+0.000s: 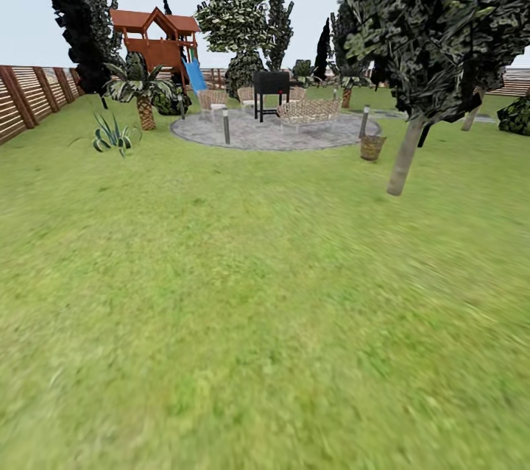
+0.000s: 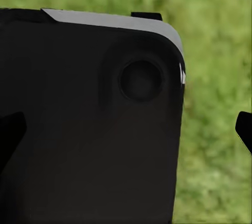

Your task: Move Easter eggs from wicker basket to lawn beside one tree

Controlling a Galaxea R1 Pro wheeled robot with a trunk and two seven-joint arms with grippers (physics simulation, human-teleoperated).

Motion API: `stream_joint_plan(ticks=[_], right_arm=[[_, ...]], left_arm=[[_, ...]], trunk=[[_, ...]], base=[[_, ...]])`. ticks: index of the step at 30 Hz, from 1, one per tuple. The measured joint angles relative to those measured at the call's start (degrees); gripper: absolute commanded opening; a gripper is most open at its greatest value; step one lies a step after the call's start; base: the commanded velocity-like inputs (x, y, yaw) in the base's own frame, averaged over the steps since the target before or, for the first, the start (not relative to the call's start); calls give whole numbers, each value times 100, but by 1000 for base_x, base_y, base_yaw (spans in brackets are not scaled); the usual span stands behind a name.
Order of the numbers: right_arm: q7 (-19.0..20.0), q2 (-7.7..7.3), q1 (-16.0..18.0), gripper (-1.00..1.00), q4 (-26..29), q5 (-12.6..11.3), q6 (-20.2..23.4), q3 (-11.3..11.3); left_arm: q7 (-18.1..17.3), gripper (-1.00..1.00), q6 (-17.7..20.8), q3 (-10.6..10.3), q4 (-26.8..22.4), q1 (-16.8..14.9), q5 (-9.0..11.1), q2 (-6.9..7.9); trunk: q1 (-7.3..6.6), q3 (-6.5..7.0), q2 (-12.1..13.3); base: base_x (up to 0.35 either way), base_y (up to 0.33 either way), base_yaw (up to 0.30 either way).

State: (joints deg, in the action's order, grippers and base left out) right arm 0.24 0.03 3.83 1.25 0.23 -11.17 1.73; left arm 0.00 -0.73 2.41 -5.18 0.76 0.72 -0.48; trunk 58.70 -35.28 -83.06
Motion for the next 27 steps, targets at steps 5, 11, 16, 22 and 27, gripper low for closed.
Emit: stream_joint_plan(ticks=[5,11,16,22,27], right_arm=[[0,11,0,100,4,-10,2,-7],[0,-2,0,100,4,-7,-4,-11],[1,-4,0,100,5,-10,-6,-6],[1,-5,0,100,4,-5,-6,-1],[0,-1,0,100,4,3,-2,8]], left_arm=[[0,100,1,0,0,0,0,-1],[0,100,1,0,0,0,0,-3],[0,100,0,0,0,0,0,-3],[0,100,2,0,0,0,0,-3],[0,100,2,0,0,0,0,-3]], trunk=[[0,0,0],[0,-4,0],[0,-20,0],[0,-41,0],[0,-60,0]], base=[[314,120,0],[314,120,-29],[314,120,-142],[314,120,-148],[314,121,-38]])
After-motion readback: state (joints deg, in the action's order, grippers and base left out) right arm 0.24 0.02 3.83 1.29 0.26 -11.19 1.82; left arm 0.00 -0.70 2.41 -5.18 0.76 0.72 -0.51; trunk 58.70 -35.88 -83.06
